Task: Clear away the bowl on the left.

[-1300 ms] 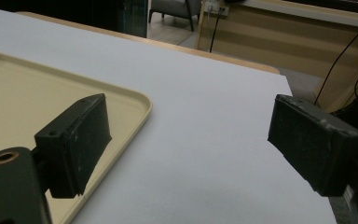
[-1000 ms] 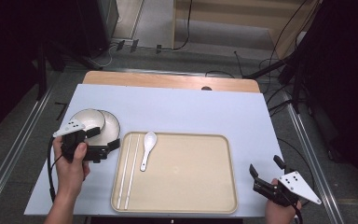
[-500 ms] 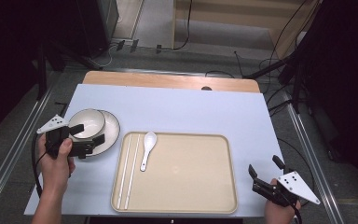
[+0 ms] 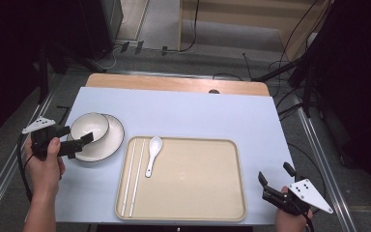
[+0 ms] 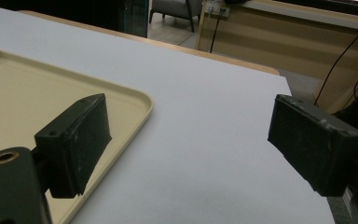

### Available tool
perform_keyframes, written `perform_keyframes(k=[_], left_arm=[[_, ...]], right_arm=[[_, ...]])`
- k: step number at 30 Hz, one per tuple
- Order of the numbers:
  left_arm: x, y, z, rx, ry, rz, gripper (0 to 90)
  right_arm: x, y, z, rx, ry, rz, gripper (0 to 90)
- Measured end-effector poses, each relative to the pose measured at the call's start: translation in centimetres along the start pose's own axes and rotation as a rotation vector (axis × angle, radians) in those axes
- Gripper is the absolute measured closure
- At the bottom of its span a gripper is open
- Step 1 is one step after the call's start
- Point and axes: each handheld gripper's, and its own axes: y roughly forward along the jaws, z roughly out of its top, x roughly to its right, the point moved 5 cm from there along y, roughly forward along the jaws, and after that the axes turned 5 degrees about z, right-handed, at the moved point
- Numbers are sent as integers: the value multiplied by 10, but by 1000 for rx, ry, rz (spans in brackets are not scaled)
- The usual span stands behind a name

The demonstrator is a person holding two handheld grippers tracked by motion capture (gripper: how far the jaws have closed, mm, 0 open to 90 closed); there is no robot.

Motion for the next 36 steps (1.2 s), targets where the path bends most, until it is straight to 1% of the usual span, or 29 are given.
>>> perform_keyframes(k=[1, 3, 4, 7, 9, 10, 11, 12, 13, 15, 17, 18, 20, 22, 23, 25, 26, 29, 30, 31, 32, 33, 34, 36], left_arm=[[-3, 1, -1, -4, -9, 23, 5], [-9, 4, -3, -16, -35, 48, 35], [-13, 5, -4, -13, -54, 66, 47], [-19, 8, -5, -9, -78, 69, 47], [-23, 9, -5, -10, -90, 84, 48], [-25, 11, -5, -13, -96, 102, 51], [-27, 12, -5, -10, -102, 129, 83], [-29, 14, -5, -13, -111, 162, 147], [-31, 16, -5, -20, -121, 185, 180], [-34, 22, -6, -37, -140, 201, 248], [-38, 26, -6, -40, -162, 217, 354], [-40, 29, -6, -43, -178, 217, 397], [-44, 32, -6, -56, -208, 207, 456], [-49, 36, -6, -91, -232, 211, 514], [-50, 37, -6, -93, -245, 205, 547], [-51, 40, -6, -115, -248, 193, 593], [-51, 41, -6, -127, -248, 197, 625], [-53, 46, -9, -171, -241, 205, 671], [-53, 47, -9, -176, -250, 206, 686], [-54, 49, -10, -180, -257, 199, 703], [-56, 49, -11, -191, -256, 193, 716], [-56, 50, -12, -198, -265, 185, 724], [-57, 51, -13, -203, -260, 180, 730], [-57, 51, -13, -205, -266, 176, 733]], right_arm=[[0, 0, 0, -1, 0, -1, 133], [0, 0, 0, -2, 2, -2, 133], [0, 0, 0, -2, 2, -2, 133], [1, 1, 0, -4, -4, -2, 133], [1, 1, -1, -4, -1, -2, 133], [1, 1, -1, -5, 2, -3, 133], [1, 1, -1, -6, 4, -3, 134], [1, 1, -1, -8, 6, -1, 133], [1, 0, -1, -9, 7, -3, 134], [3, 0, -1, -4, 4, -4, 133], [3, -1, -2, -4, 10, -8, 134], [4, -2, -2, -1, 8, -9, 133], [6, -2, -2, -1, 17, -13, 133], [7, -2, -2, -1, 18, -15, 133], [7, -2, -2, 1, 20, -16, 133], [7, -2, -2, 0, 20, -17, 133], [7, -2, -2, -1, 20, -20, 133], [7, -3, -2, 1, 19, -19, 134], [6, -3, -2, 1, 19, -18, 133], [6, -3, -2, 1, 19, -17, 133], [6, -3, -2, 1, 19, -17, 133], [6, -2, -2, 1, 20, -17, 133], [7, -2, -2, 0, 19, -17, 133], [7, -2, -2, 2, 17, -17, 133]])
